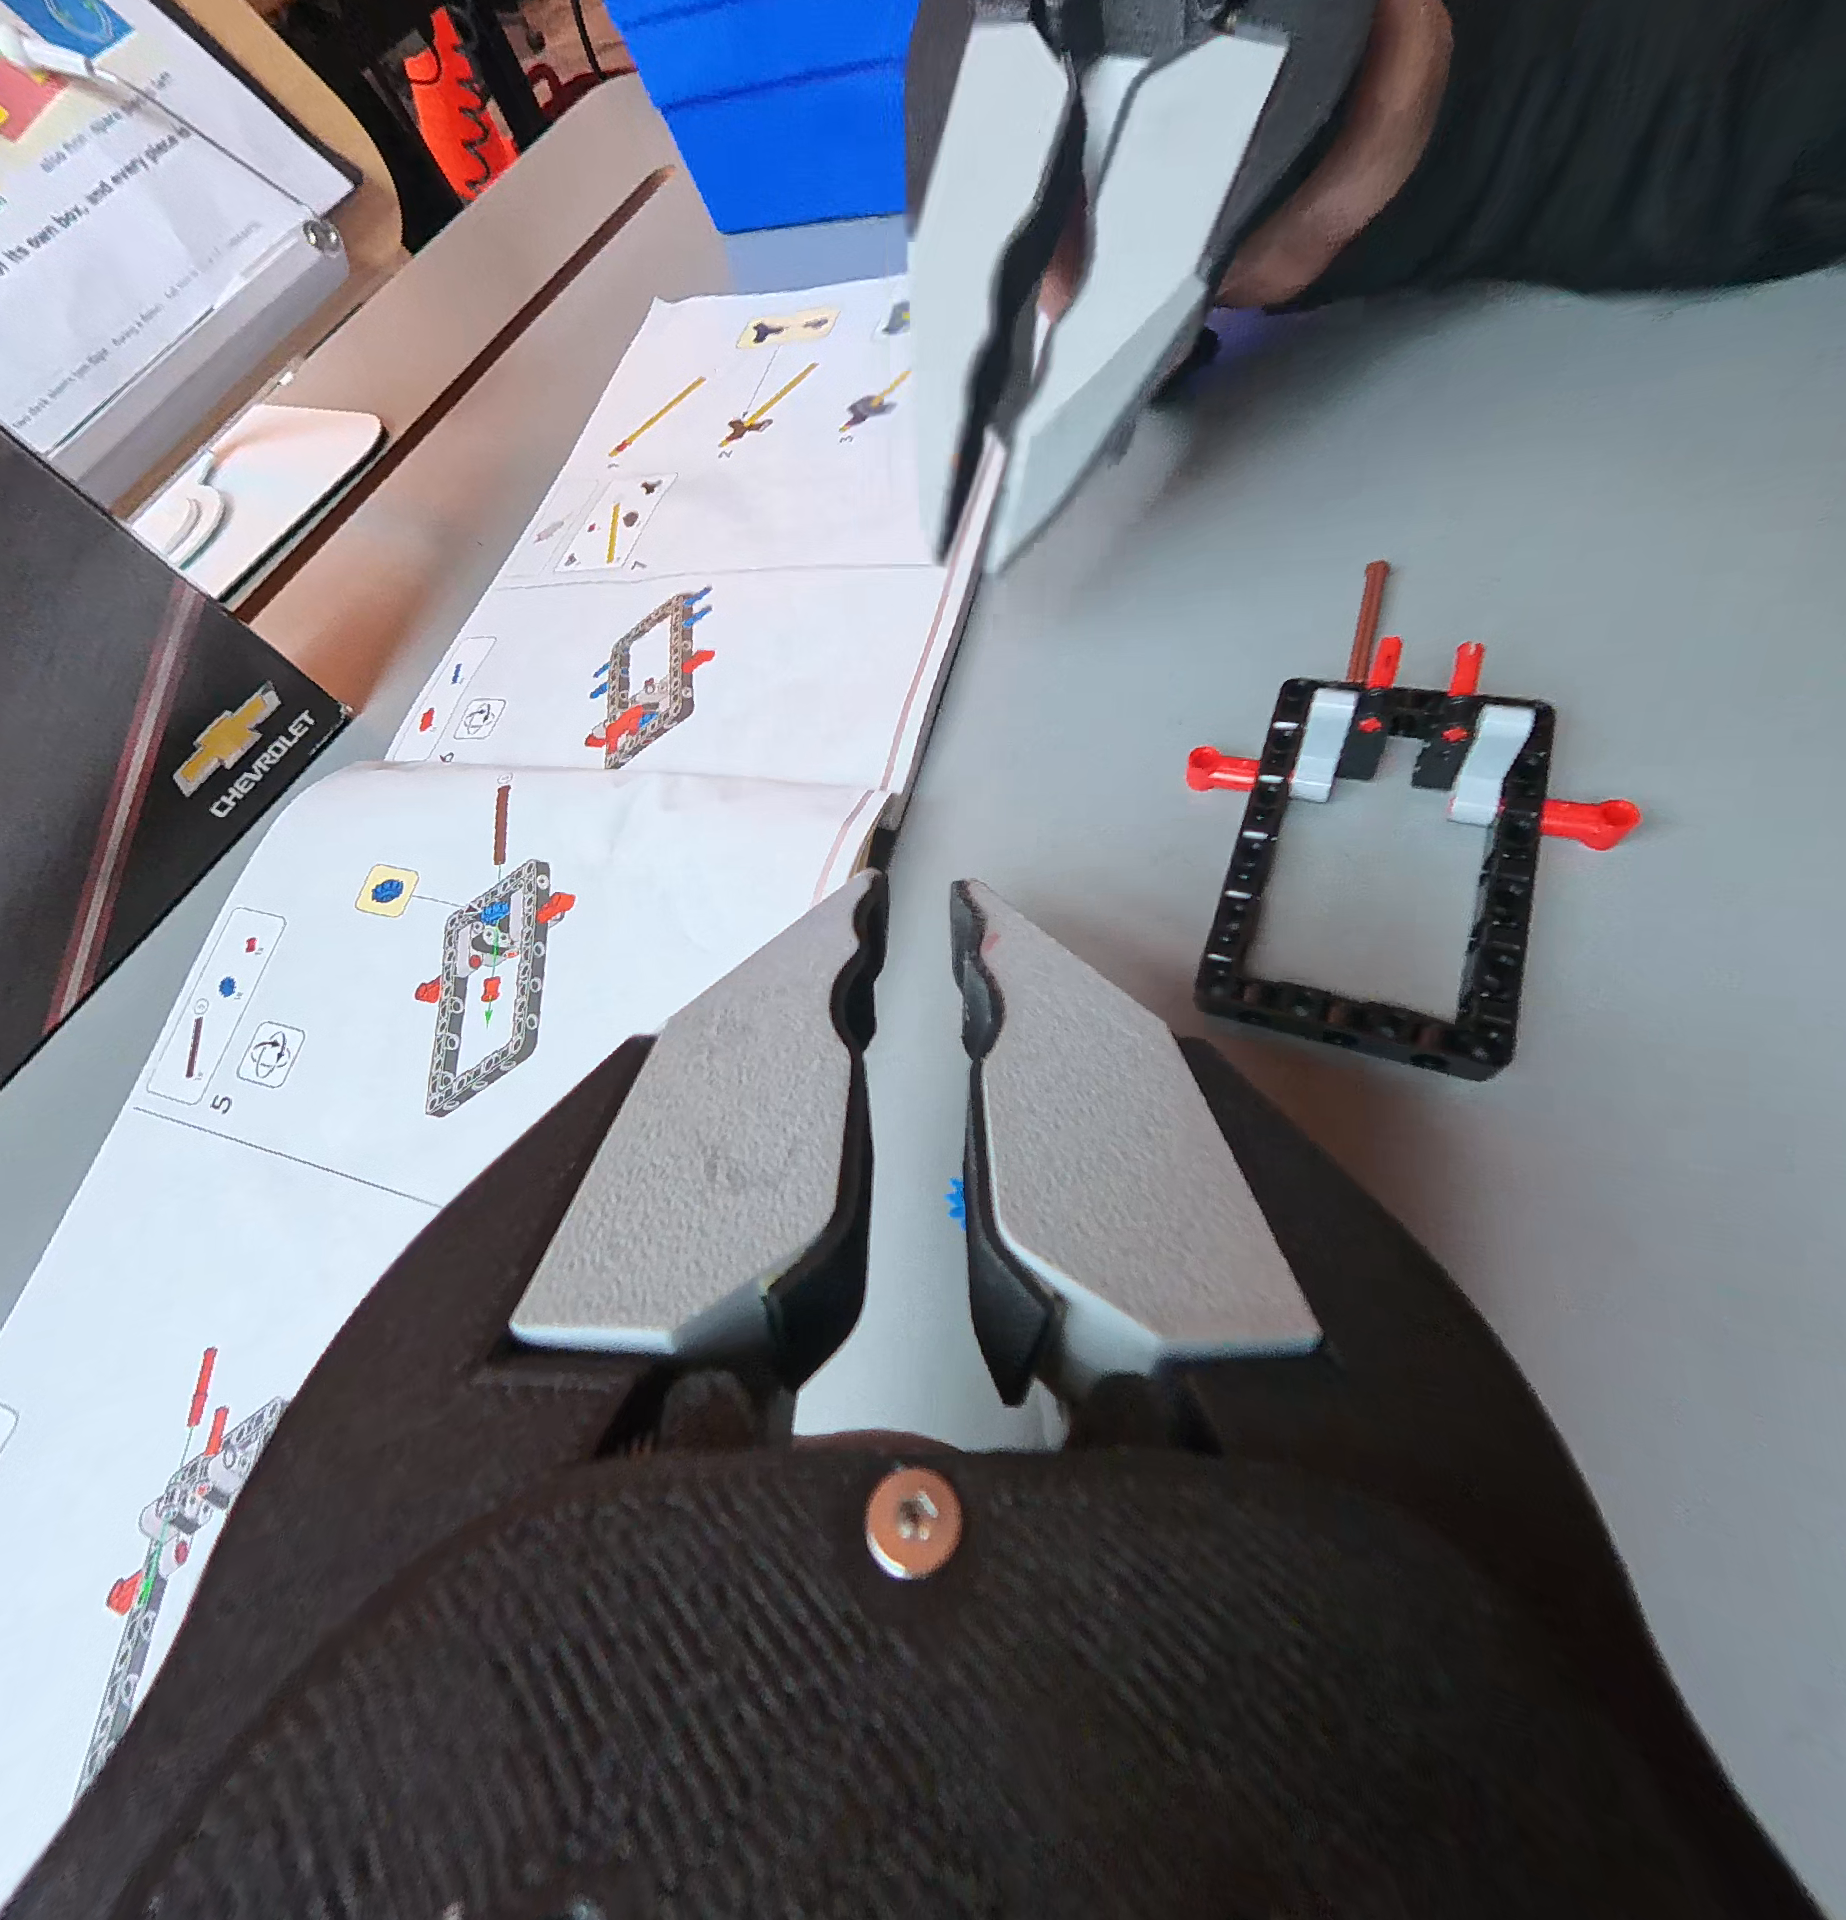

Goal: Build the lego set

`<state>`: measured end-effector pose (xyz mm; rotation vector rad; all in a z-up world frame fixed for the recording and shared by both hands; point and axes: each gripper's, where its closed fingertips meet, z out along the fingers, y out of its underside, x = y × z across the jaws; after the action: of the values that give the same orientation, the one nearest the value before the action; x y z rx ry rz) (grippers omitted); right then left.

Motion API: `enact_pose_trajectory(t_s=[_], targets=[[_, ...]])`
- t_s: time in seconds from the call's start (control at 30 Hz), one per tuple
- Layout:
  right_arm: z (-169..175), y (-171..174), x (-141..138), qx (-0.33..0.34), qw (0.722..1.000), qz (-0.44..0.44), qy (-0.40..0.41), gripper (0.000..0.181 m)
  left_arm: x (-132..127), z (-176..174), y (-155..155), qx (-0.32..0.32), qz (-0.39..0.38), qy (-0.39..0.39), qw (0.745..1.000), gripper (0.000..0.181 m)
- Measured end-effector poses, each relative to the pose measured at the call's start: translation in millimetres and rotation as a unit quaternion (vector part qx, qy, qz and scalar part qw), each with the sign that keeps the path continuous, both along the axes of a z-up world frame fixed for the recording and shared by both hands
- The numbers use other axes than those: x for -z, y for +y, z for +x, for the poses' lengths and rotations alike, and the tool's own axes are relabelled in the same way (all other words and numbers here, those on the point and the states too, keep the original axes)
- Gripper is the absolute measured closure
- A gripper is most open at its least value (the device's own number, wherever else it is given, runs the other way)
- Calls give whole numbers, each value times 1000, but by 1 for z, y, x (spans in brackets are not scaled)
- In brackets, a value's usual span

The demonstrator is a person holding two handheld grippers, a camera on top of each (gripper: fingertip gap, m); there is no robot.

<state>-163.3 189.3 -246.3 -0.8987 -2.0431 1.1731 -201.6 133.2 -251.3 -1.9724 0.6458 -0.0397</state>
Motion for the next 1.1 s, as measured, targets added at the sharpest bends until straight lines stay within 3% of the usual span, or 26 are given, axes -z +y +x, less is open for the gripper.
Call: enact_pose_trajectory(t_s=[0.07, 0.2, 0.33, 0.77, 1.0, 1.1], targets=[[17, -17, 8, -53, 996, -34, -63, 171, -4, 6, -2, 12, 4, -13, 1000, 171], [37, -32, 36, -94, 984, 9, -149, 164, -1, 15, -4, 32, -5, -24, 999, 171], [45, -40, 43, -114, 978, 21, -171, 166, 2, 22, -7, 49, -11, -19, 999, 171], [62, -45, 21, -119, 979, -18, -166, 158, 10, 56, -22, 124, -29, -6, 992, 168], [71, -69, 28, -104, 976, -17, -193, 117, 31, 70, -48, 180, -133, -25, 974, 113], [72, -73, 45, -89, 974, 32, -205, 116, 43, 69, -51, 174, -178, -21, 968, 108]])
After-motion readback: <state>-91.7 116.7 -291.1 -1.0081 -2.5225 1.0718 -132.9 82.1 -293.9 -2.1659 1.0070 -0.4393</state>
